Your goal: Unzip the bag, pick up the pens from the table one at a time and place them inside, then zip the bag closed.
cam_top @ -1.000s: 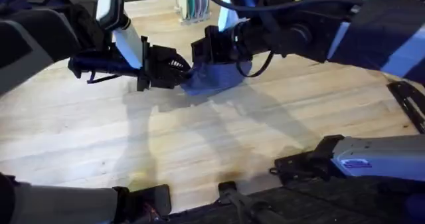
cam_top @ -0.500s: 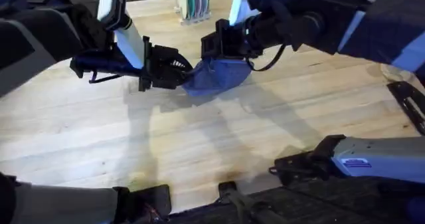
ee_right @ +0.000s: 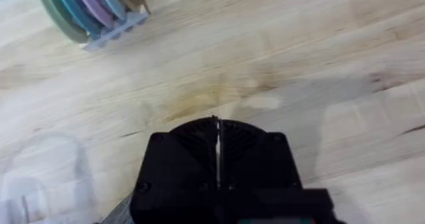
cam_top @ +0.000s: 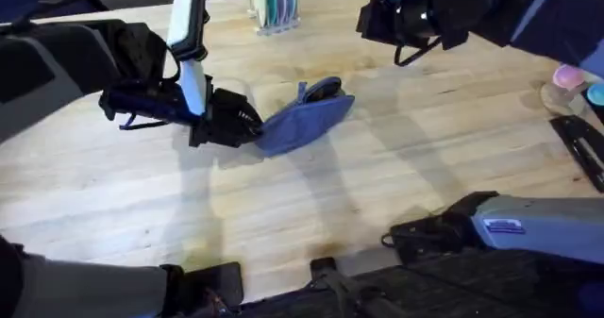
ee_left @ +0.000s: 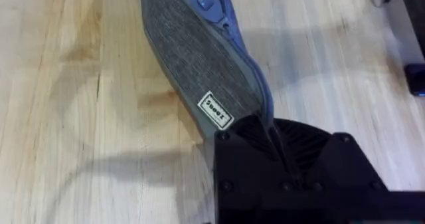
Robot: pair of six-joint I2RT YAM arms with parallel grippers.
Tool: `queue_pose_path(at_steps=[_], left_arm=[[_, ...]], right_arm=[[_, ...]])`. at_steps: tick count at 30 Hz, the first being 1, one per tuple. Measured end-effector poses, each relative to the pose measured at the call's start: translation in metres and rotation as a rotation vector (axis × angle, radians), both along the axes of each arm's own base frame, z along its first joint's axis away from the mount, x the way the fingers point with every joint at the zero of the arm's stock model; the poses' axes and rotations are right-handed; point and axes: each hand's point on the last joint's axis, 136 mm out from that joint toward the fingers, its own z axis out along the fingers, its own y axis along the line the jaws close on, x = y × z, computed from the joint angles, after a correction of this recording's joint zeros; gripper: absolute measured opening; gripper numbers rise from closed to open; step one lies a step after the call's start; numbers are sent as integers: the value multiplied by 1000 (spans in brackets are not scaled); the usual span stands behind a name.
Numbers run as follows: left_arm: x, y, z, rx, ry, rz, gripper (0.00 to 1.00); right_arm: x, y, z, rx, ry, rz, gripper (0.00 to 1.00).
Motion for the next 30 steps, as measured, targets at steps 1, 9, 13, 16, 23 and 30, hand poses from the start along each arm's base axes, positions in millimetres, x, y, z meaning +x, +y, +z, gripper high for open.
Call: queue_pose_path(at_steps=[1,9,13,16,23,30], left_arm=[[0,0,0,1,0,0,45],[0,0,-1,4,-1,0,44],[0,0,-1,4,-1,0,44],[0,0,-1,4,-1,0,44],[0,1,-1,8,-2,-1,44],[-1,0,1,-3,7,1,413]], right_arm=[[0,-3,0,-6,-1,-8,31],[2,-13,1,-28,-6,-36,31],[0,-15,8,-29,-24,-42,55],[-6,-19,34,-65,-91,-5,734],[-21,-16,66,-134,-167,89,997],[-32,-1,84,-149,-220,163,998]])
